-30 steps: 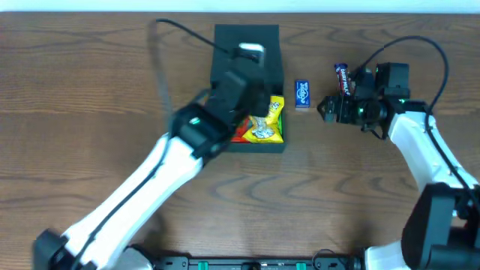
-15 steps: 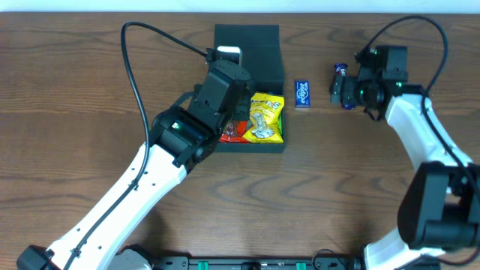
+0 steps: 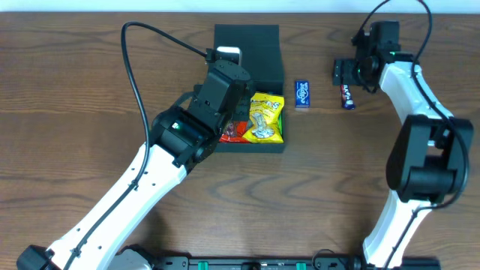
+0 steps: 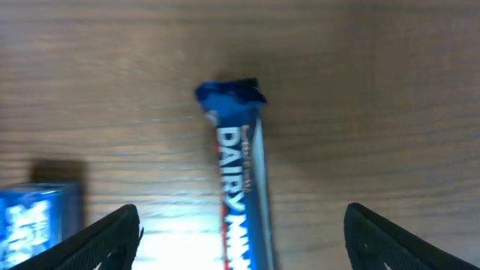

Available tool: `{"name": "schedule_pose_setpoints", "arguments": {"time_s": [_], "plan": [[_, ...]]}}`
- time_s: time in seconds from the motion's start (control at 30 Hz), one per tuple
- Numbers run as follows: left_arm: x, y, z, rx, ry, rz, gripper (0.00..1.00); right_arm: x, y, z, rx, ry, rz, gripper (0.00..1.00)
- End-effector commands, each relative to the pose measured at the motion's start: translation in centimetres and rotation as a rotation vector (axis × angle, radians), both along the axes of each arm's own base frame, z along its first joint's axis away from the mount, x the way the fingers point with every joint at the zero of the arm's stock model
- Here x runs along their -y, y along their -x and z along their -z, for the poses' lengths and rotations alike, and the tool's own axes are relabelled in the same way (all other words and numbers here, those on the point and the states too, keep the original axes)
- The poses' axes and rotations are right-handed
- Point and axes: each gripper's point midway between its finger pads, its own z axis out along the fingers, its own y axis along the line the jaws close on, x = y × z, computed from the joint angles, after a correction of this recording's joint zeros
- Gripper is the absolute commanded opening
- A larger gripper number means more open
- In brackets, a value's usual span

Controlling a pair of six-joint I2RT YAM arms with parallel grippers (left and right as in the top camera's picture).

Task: Pack container
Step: 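Grasp the blue Dairy Milk bar with right gripper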

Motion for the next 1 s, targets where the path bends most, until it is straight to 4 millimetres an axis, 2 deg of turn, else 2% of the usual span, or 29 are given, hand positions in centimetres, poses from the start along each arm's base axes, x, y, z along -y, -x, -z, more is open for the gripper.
{"name": "schedule_pose_setpoints", "arguments": {"time_s": [0.0,0.37,0.47,0.63,0.77,0.83,0.97], "plan": [[-0.4,-0.2,-0.1,0.012,-0.023,-0.005,0.07,1.2,-0.8,0.1,0.015,0.029,-0.017,0.85],[-0.4,-0.3,-0.1,0.013,-0.022,-0.005,0.09,0.5,-0.4,3.8,-0.048,0.031,-0.063,0.83],[-0.4,-0.3,-0.1,0.013,-0.022,-0.006,0.09,-0.1,-0.1,4.7,-0.07,0.009,-0.078,0.79],[-0.4,-0.3,-0.1,0.013,-0.022,-0.006,0.09,-0.5,0.8,5.9,-0.116,0.0,-0.084,0.59],[-0.5,-0.3,-0.1,0.015,-0.026,-0.01,0.09,-0.6,1.2,6.2,-0.135,-0.002,-0.086,0.43],[-1.0,-0.5,-0.3,0.029,-0.042,-0.035,0.09,-0.7,1.5,6.3,-0.148,-0.004,-0.086,0.33],[-2.3,-0.7,-1.3,0.073,-0.071,-0.088,0.08,-0.7,2.0,6.4,-0.17,-0.006,-0.086,0.22]]}}
